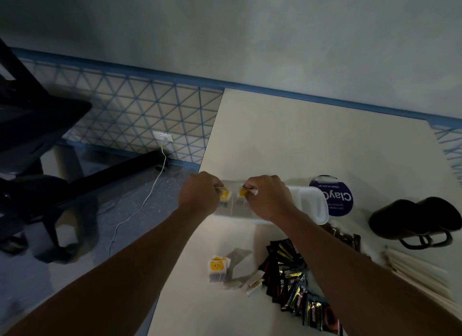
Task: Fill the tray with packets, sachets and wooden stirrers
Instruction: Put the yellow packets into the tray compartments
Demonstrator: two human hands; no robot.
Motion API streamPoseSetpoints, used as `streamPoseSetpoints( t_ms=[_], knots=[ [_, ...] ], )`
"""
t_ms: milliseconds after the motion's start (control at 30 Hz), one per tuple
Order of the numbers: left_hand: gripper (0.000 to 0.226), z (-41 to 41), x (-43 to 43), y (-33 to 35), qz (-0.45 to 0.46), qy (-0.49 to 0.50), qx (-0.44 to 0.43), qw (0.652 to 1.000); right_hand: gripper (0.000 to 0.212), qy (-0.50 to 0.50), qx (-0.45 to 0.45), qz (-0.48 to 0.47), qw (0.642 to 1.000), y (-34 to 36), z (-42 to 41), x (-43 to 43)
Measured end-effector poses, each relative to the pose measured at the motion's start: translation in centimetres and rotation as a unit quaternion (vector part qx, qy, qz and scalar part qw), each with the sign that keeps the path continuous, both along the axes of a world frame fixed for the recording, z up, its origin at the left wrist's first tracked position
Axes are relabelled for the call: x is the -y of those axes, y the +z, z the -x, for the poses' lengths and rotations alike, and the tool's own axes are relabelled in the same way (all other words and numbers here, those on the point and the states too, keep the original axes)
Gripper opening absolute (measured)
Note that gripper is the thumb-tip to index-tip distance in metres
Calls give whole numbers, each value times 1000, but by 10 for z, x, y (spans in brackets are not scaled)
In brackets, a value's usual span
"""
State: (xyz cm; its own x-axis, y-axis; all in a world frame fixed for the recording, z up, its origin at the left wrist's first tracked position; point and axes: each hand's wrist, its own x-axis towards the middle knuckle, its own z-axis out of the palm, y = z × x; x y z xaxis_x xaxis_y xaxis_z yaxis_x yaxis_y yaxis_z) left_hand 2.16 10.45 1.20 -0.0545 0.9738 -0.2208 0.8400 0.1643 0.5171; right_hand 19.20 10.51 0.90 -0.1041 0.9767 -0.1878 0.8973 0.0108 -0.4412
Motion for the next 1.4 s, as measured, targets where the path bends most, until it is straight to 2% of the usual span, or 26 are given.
streamPoseSetpoints(
  t_ms=[233, 467, 767, 1000, 1167, 1400],
  knots=[
    [23, -7, 0, -16, 13, -21, -52, 998, 27, 33, 52, 14, 998, -10, 7, 1],
    [27, -7, -7, -22, 23, -23, -38, 999, 22, 32, 72, -1, 997, -16, 8, 0],
    [29, -9, -8, -24, -1, -32, -41, 999, 29, 40, 62, -32, 997, -16, 3, 0],
    [29, -5, -3, -16, -39, -13, 5, 999, 33, 36, 38, -62, 997, -16, -3, 7],
    [23, 3, 6, -10, -59, -2, 74, 996, 29, 22, 27, -77, 996, -9, -10, 16],
    [15, 7, 38, 0, -61, -39, 112, 991, 21, 10, -2, -94, 996, -5, -21, 45]
  ],
)
